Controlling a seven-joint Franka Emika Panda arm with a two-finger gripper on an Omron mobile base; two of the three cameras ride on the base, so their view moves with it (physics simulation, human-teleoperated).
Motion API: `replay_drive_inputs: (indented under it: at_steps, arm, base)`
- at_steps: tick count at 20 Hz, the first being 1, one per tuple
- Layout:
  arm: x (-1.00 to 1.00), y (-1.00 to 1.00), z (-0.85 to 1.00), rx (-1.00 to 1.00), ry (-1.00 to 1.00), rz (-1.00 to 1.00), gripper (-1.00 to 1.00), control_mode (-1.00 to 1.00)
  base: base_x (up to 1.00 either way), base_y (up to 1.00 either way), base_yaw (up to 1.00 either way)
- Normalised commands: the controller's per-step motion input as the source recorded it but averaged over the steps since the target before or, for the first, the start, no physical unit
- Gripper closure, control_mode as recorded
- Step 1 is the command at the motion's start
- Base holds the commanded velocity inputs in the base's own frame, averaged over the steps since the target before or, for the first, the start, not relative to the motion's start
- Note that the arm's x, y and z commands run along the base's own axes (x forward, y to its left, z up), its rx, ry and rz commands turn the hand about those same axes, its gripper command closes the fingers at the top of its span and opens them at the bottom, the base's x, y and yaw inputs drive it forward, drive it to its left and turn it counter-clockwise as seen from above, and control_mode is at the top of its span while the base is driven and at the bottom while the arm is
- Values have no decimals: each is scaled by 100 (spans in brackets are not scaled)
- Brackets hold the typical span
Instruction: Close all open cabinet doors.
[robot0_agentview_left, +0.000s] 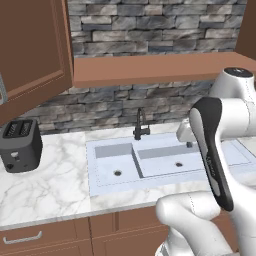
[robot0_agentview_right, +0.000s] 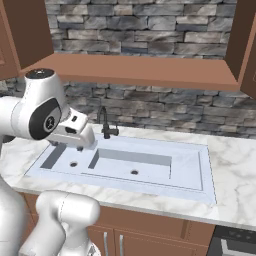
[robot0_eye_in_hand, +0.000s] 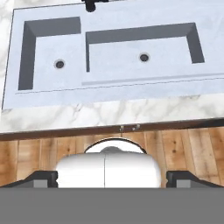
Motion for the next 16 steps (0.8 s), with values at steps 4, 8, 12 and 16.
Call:
replay_drive_inputs:
  at_steps: [4, 8, 12, 16]
  arm:
    - [-64, -1, 33, 0, 4, 0, -100, -100]
    - [-40, -1, 37, 0, 0, 0, -100, -100]
    - [-25, -7, 46, 0, 0, 0, -100, -100]
    - [-37, -6, 40, 0, 0, 0, -100, -100]
  base:
    - [0, 0, 0]
    - [0, 0, 0]
    - [0, 0, 0]
    - [0, 0, 0]
